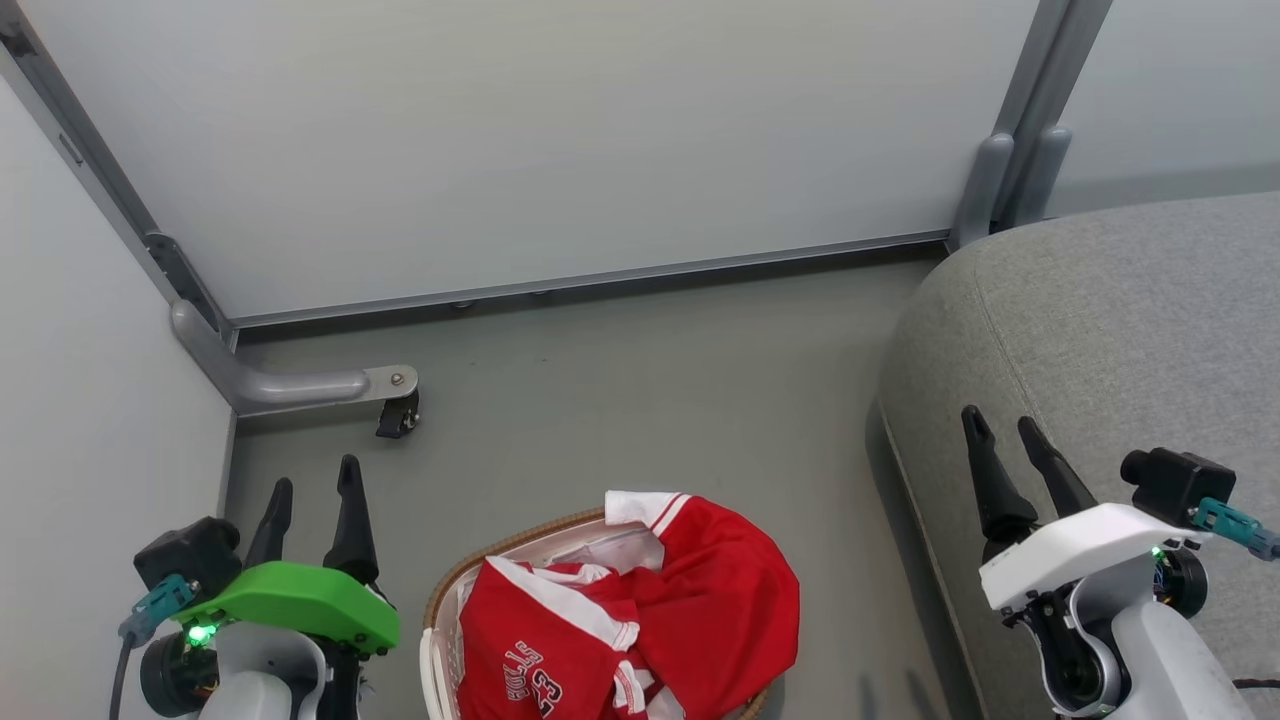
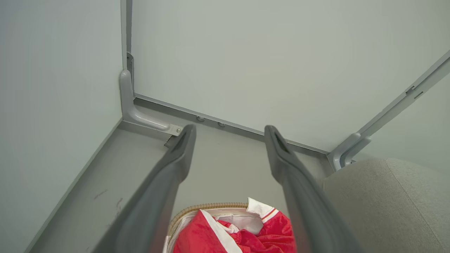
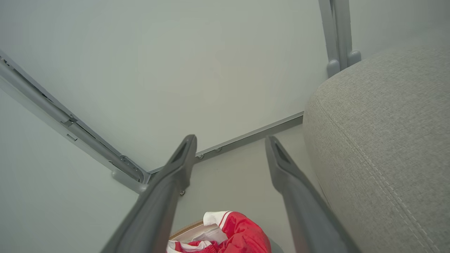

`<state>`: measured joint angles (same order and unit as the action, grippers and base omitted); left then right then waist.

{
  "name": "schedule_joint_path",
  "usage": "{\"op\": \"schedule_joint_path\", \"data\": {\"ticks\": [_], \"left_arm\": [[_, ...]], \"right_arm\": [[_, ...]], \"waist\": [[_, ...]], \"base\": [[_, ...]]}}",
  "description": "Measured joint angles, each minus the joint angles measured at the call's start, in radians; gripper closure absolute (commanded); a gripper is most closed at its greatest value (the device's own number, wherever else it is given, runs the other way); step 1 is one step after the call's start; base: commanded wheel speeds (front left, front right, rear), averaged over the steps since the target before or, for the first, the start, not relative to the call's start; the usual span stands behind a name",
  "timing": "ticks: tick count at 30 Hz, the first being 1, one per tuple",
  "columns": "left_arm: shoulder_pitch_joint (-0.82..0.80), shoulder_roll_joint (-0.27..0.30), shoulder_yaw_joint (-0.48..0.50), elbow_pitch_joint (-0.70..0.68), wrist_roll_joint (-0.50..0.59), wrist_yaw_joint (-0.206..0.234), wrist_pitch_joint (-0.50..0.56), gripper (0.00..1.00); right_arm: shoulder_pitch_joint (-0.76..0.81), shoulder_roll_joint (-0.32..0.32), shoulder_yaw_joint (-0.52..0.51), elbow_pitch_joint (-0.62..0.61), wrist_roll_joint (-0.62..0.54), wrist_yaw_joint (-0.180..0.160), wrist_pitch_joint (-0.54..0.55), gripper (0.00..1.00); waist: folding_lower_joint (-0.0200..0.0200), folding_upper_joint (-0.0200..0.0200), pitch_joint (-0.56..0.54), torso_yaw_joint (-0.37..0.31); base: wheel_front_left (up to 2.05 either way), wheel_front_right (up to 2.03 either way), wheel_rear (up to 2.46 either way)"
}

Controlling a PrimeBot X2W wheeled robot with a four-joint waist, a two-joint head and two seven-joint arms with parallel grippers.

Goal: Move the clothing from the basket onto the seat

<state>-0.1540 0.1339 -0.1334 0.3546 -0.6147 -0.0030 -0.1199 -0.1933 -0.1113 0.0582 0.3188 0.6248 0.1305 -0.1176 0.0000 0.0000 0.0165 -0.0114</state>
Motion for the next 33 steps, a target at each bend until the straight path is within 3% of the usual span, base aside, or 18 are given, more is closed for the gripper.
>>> {"op": "schedule_joint_path", "data": {"ticks": [33], "left_arm": [[0.0, -0.009, -0.007, 0.015, 0.319, 0.031, -0.081, 0.0]], "right_arm": [[-0.012, 0.007, 0.012, 0.05, -0.342, 0.0, -0.082, 0.0]], "waist": [[0.0, 0.0, 0.004, -0.006]], "base": [[0.0, 0.0, 0.0]]}}
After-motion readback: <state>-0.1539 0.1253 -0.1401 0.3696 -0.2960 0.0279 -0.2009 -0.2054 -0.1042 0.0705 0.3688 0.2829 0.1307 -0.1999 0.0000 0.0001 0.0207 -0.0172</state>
